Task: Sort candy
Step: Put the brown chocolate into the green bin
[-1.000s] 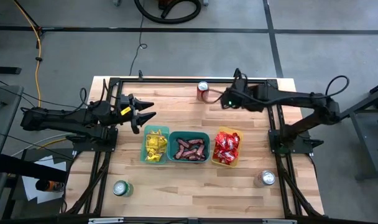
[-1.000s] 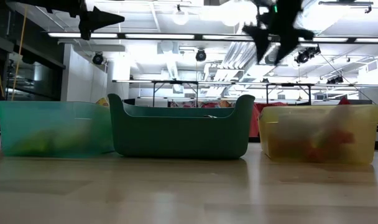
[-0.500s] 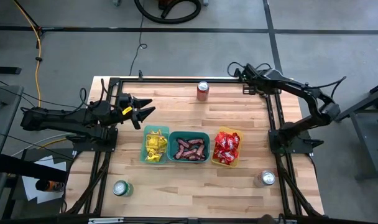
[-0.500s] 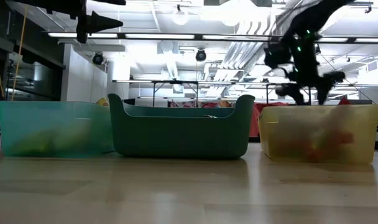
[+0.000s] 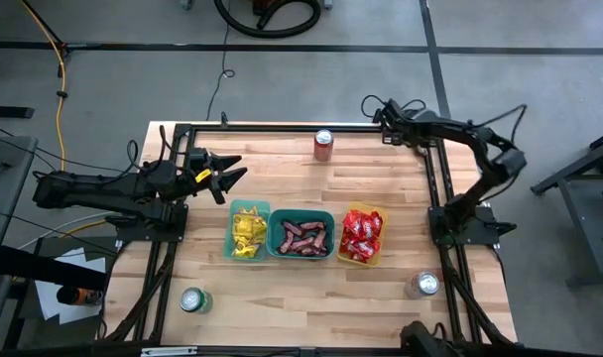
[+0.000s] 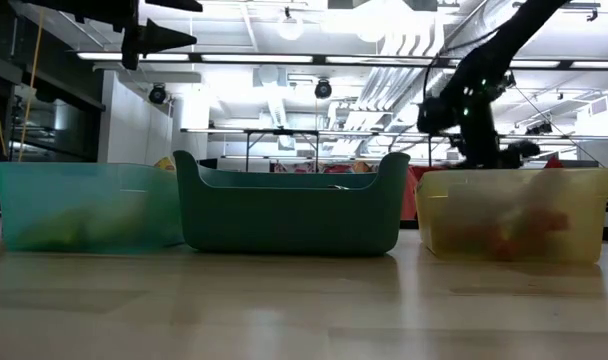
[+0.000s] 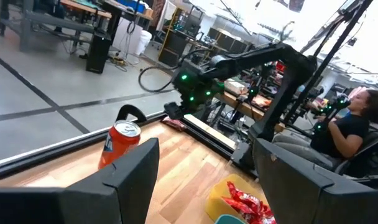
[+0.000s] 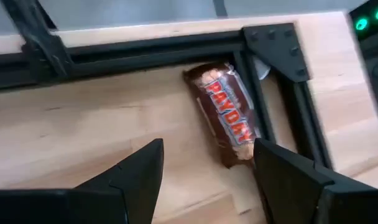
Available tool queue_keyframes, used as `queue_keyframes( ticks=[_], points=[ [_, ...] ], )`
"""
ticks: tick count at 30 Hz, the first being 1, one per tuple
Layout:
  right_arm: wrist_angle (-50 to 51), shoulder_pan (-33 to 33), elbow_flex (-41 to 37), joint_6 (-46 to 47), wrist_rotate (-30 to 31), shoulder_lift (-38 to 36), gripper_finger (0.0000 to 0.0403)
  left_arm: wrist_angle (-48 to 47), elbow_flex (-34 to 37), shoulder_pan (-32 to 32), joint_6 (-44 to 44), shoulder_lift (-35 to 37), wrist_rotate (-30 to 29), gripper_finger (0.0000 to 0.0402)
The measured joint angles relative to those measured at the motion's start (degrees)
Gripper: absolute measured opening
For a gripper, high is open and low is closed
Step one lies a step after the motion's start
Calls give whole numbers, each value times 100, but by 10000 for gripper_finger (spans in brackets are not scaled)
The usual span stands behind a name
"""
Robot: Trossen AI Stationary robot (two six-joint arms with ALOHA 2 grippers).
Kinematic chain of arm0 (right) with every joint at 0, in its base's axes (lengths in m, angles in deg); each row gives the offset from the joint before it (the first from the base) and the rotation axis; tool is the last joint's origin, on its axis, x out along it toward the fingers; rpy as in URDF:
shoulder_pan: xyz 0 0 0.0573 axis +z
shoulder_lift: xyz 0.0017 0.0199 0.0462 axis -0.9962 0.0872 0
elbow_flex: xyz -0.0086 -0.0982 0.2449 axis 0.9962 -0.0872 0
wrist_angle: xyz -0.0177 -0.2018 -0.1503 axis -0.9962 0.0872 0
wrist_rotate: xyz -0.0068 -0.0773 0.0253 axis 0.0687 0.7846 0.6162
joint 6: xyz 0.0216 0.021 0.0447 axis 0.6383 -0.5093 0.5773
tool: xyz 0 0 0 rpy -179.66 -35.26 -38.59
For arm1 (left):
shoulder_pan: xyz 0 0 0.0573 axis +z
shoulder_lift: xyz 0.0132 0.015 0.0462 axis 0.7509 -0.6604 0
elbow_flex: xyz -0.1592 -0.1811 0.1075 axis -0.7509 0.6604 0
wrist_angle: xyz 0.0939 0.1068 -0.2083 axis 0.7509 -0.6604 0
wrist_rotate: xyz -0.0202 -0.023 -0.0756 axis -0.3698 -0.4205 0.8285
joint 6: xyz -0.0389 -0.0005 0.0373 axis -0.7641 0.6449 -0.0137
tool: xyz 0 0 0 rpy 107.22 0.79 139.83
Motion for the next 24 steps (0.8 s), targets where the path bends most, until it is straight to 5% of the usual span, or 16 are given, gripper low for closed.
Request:
queue_keyframes(
  ticks=[11,17,24],
  points=[
    [888,-154,522,-222,66,1345,243,-3,0,0,86,0,-4,245],
    [930,-75,569,16,592,1577,236,-4,0,0,87,0,-3,245],
    [970,-97,569,13,799,1577,152,-5,0,0,95,0,-4,245]
  ],
)
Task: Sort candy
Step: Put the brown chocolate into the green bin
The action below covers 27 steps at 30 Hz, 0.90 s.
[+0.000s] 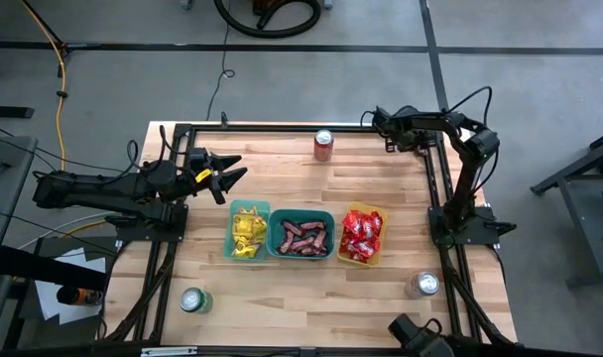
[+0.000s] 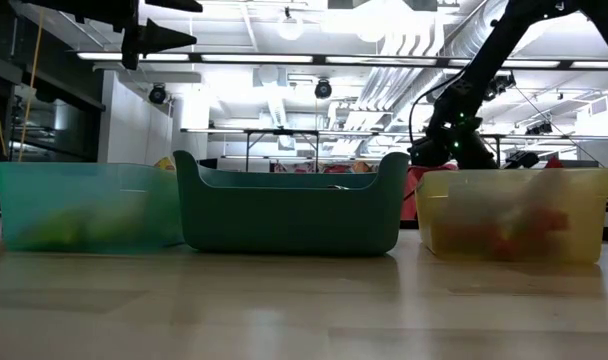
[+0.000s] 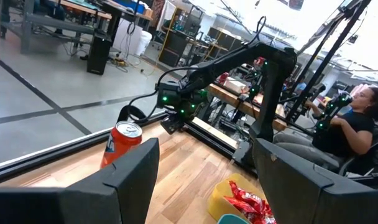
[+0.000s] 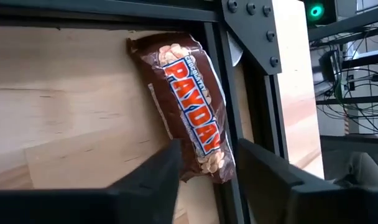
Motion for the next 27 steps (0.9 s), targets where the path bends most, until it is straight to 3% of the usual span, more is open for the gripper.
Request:
queue_keyframes(
  ticks=[5,9,13,21,27],
  points=[
    [-74,0,-22,102,-81,4,88,0,0,0,4,0,1,245],
    [-292,-7,-24,106,-557,4,82,0,0,0,4,0,1,245],
    [-342,-11,-24,230,-602,4,92,0,2,0,2,0,2,245],
    [-274,-11,-28,1278,-20,4,105,0,2,0,-5,0,2,245],
    [-287,-10,-33,2056,414,4,61,0,2,0,-5,0,2,245]
  ],
)
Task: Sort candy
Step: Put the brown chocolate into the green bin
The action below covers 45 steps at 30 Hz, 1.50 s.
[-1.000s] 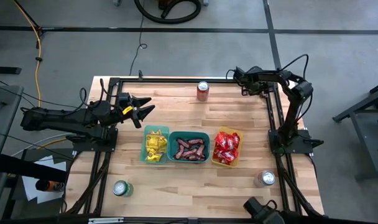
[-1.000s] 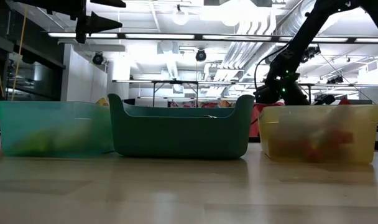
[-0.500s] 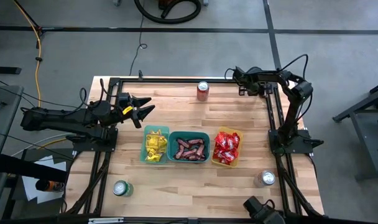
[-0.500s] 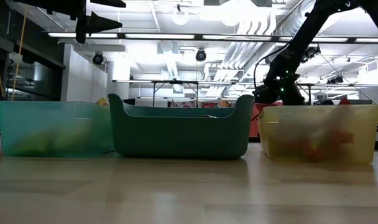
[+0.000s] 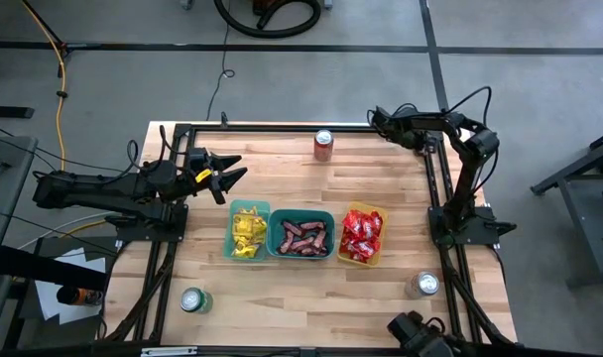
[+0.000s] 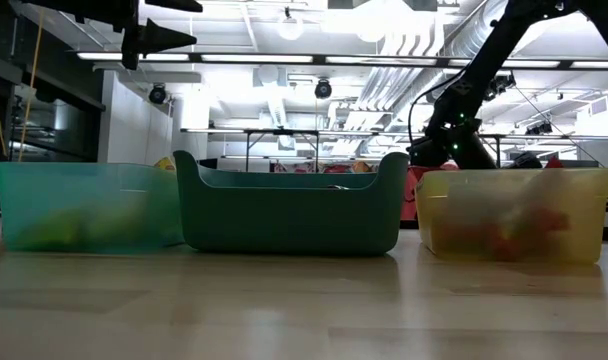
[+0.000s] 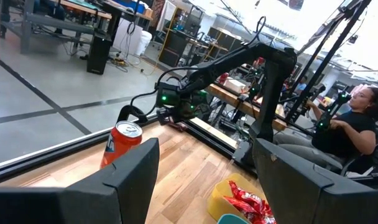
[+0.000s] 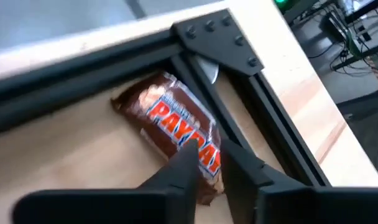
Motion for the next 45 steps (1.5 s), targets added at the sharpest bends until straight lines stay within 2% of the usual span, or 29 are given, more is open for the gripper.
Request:
queue_keyframes(
  ticks=[3,5,9,13,19,22,32,36,38,41,45],
  points=[
    [53,0,3,283,143,39,17,0,0,0,-4,0,0,245],
    [221,22,66,419,165,163,5,0,0,0,-4,0,0,245],
    [514,86,299,357,-207,565,2,0,0,0,-5,0,0,245],
    [843,266,550,159,-198,939,2,-1,0,0,-4,1,2,245],
    [778,139,533,-29,-788,851,1,-79,0,0,-1,2,2,245],
    [553,272,523,-547,-1124,799,1,-225,2,0,7,2,2,245],
    [439,1502,516,-1524,-1599,263,0,-282,4,0,143,1,3,245],
    [592,1959,516,-1646,-1485,-210,0,-280,4,0,155,2,4,245],
    [643,2014,516,-1917,-1351,-509,0,-278,4,0,153,2,2,245],
    [553,1900,518,-2577,-1479,-935,0,-278,4,-2,153,2,2,245],
    [248,1375,438,-3238,-2282,-1268,5,-280,4,-2,151,1,4,245]
  ],
)
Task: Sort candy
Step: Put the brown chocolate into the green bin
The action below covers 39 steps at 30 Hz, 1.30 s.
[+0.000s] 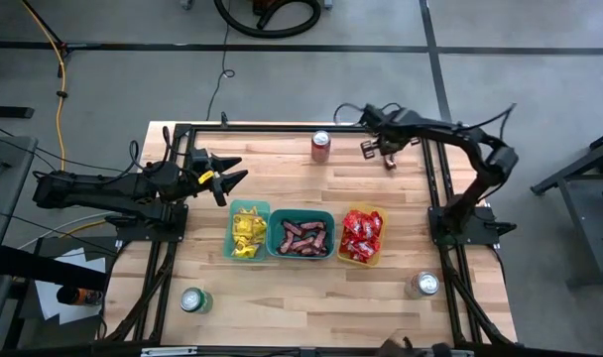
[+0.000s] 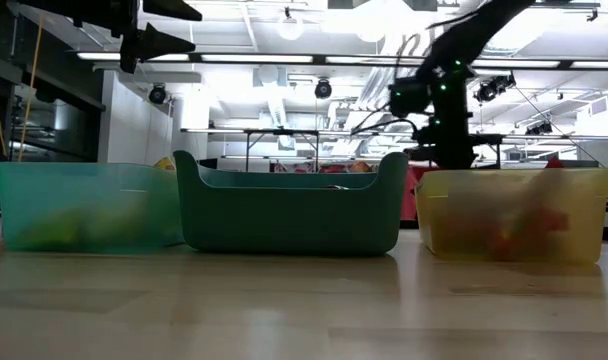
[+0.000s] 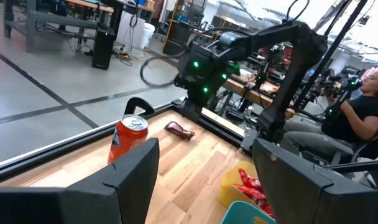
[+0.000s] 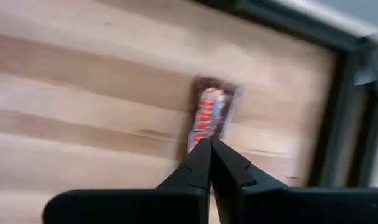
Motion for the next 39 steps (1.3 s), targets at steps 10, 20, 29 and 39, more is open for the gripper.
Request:
queue_keyframes(
  ticks=[10,20,29,39],
  points=[
    [-647,-815,-1039,-429,-1725,-266,145,-1,0,2,-1,0,-1,245],
    [-1680,-815,-1426,-1091,-1641,-244,239,9,0,2,101,0,-2,245],
    [-1386,-878,-1426,-1126,-1477,95,167,7,0,2,103,-1,-21,245],
    [-653,-703,-784,-1262,-1611,-859,33,354,-1,2,243,1,-17,245]
  ],
)
